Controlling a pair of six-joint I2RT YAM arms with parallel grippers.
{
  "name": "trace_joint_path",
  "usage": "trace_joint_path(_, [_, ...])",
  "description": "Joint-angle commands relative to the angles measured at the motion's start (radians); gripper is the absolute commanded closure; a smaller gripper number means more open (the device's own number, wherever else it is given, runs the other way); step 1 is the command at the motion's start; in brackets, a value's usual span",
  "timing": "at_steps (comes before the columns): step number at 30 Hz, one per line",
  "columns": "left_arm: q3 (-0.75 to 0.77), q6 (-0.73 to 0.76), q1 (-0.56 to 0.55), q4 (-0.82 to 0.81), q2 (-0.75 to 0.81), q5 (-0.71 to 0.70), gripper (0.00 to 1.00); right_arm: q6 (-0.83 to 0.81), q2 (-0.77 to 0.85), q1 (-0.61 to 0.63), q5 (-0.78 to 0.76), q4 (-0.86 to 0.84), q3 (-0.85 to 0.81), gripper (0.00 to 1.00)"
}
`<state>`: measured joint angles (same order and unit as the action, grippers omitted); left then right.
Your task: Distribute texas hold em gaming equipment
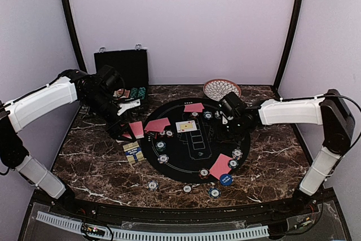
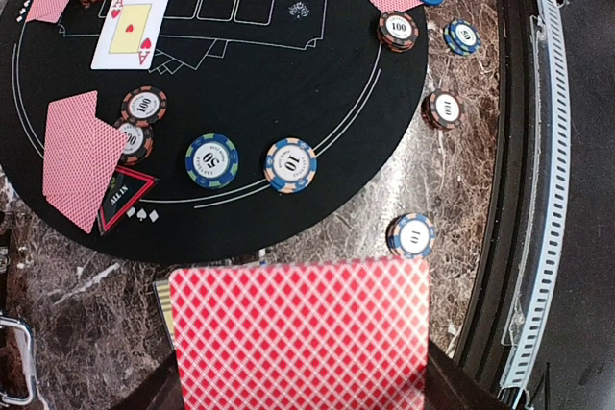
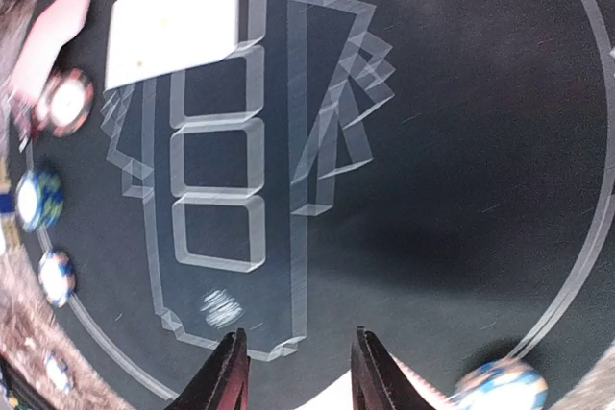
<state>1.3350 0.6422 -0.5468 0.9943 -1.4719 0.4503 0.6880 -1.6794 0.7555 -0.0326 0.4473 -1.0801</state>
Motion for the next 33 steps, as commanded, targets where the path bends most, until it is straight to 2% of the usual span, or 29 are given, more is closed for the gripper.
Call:
trace_joint_path(1, [0.023, 0.007, 0.006, 0.029, 0.032, 0.028, 1.00, -0.041, -0.028, -0.047, -0.031, 0.013, 0.027, 0.64])
trace_joint_path(17, [0.033, 0.011, 0.005, 0.029, 0.020, 0.033, 1.00, -0.004, 0.062, -0.079, -0.031, -0.041, 0.262, 0.66])
trace_joint_path(27, [0.030, 0.013, 0.005, 0.032, 0.023, 0.038, 1.00, -0.014, 0.087, -0.079, -0.013, 0.073, 0.170, 0.68])
trace_joint_path(33, [0.017, 0.017, 0.005, 0.028, 0.031, 0.040, 1.00, -0.013, 0.084, -0.079, 0.023, 0.115, 0.224, 0.69])
